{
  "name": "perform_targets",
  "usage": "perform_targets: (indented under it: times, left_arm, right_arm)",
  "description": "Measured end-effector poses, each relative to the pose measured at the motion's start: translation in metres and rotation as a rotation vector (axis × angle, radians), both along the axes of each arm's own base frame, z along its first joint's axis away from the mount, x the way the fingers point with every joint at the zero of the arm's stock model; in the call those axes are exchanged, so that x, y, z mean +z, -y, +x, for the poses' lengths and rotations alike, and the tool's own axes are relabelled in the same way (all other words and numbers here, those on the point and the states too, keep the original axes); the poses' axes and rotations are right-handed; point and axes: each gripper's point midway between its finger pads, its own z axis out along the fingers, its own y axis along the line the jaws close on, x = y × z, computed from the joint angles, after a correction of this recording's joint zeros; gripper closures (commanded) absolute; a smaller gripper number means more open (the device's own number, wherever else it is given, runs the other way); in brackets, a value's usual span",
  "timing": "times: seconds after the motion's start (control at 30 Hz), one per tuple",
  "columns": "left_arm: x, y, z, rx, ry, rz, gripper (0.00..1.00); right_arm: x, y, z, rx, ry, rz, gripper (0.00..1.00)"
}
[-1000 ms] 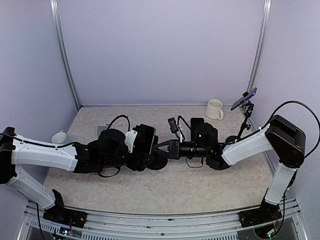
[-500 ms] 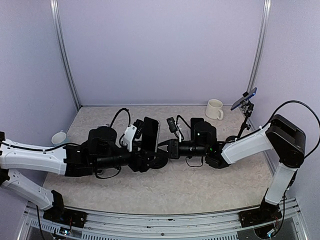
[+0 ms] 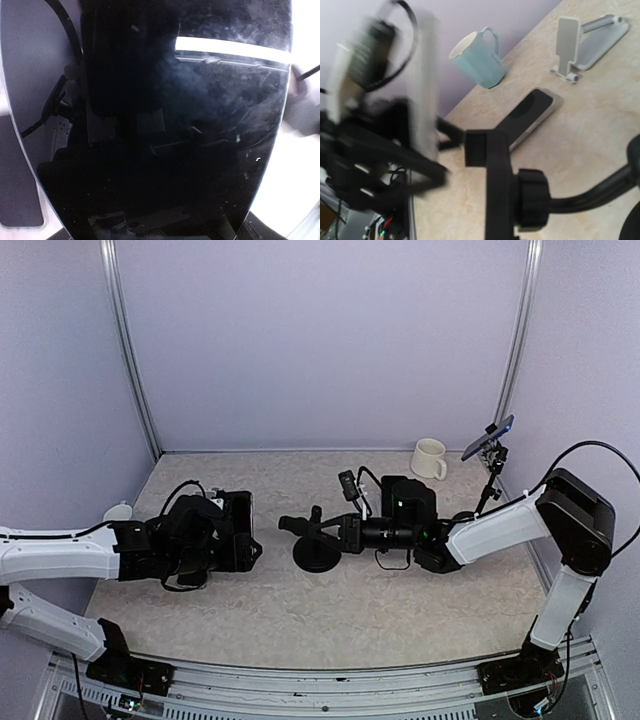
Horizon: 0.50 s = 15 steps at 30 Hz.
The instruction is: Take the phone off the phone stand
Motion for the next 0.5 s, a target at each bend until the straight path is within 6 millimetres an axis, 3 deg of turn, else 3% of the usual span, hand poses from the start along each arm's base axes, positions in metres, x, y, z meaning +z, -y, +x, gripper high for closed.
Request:
perform_targets:
  times: [0.13, 0.23, 0.5]
  left_arm:
    - [-0.05, -0.01, -0.004, 0.036, -0.136, 0.123, 0.68]
    - [-0.073, -0.01, -0.005, 0.05, -0.209, 0.18, 0.67]
    - [-0.099, 0.003, 0.005, 0.06, -0.291, 0.213, 0.64]
  right_arm:
    - [0.0, 0.004, 0.005, -0.014, 0.001, -0.005, 1.0]
    - [0.0, 0.005, 0.006, -0.016, 0.002, -0.009, 1.0]
    - [0.0, 0.006, 0.007, -0.02, 0.001, -0.011, 1.0]
